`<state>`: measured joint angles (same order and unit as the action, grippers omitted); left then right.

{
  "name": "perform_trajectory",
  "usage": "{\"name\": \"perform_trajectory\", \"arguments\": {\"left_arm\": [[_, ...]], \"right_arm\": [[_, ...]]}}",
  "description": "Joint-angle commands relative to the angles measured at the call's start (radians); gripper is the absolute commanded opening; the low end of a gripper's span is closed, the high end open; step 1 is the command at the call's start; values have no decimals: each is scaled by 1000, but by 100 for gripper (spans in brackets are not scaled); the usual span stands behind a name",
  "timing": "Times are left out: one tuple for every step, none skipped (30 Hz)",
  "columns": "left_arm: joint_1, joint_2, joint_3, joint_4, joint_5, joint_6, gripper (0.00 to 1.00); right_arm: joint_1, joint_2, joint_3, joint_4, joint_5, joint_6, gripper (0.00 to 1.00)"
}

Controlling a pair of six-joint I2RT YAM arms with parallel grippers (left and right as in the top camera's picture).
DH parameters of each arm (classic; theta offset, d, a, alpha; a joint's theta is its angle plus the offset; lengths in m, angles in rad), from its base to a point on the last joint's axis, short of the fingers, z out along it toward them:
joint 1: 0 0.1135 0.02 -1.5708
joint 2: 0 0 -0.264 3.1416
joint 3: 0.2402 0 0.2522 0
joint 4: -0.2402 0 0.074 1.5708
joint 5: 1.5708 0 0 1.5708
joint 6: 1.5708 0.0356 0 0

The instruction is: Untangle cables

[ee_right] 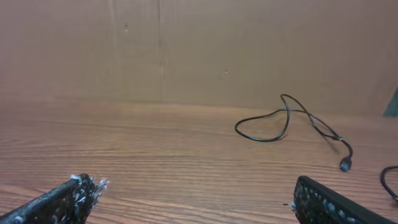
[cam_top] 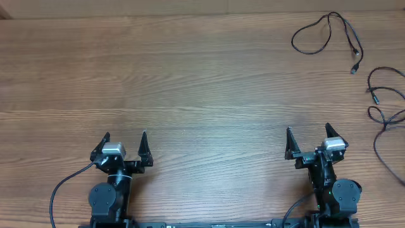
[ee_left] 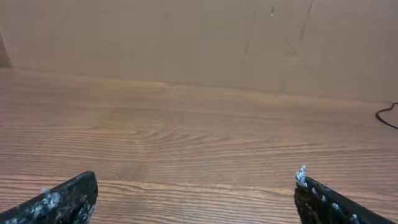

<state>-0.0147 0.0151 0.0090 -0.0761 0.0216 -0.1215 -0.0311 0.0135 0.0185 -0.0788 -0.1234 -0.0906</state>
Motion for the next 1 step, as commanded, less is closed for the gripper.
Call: {"name": "perform_trajectory", "arguments": {"left_arm": [[8, -9, -4, -2, -6, 10, 99]], "right_arm": [[-4, -11, -11, 5, 3, -8, 100]]}}
